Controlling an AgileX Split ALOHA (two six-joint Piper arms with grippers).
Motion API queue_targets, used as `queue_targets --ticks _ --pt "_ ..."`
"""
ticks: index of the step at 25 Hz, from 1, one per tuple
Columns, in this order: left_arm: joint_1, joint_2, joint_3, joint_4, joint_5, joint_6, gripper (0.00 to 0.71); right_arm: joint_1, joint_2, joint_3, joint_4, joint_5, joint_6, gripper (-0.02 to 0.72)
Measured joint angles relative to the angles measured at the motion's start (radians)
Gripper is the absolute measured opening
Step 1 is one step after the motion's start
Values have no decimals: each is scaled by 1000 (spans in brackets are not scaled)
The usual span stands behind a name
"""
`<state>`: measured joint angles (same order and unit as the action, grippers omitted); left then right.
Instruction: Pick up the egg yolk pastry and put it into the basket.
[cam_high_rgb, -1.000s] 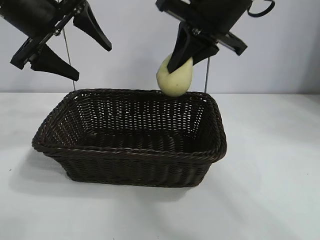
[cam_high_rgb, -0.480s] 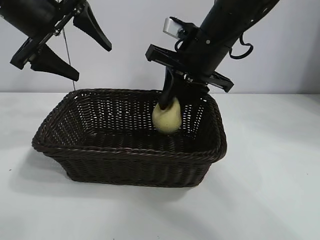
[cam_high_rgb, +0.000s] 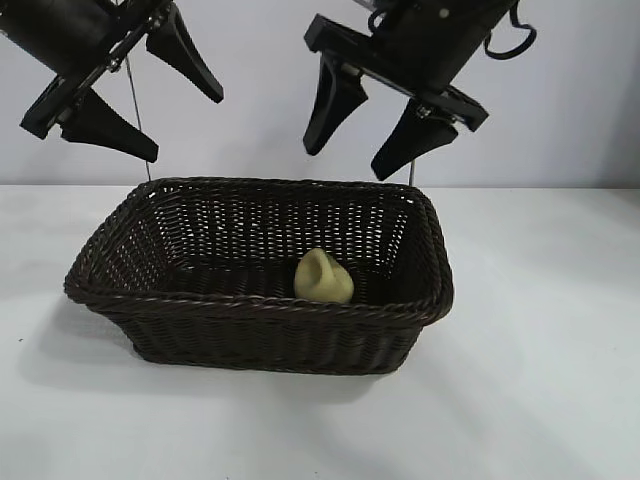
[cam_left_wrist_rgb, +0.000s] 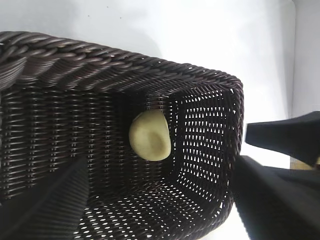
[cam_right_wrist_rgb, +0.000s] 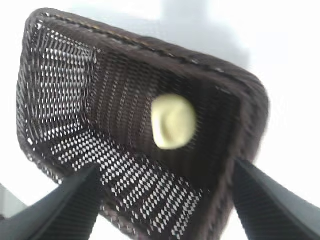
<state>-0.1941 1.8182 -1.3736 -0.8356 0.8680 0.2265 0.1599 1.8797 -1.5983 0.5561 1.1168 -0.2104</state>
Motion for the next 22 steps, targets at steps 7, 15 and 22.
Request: queue_targets --ticks 7,15,22 --pt "0 0 0 0 22 0 571 -24 -1 0 14 61 -4 529" --pt "0 0 0 0 26 0 571 -24 -1 0 17 15 -2 529" --pt "0 0 0 0 26 0 571 -24 -1 0 16 3 -2 529"
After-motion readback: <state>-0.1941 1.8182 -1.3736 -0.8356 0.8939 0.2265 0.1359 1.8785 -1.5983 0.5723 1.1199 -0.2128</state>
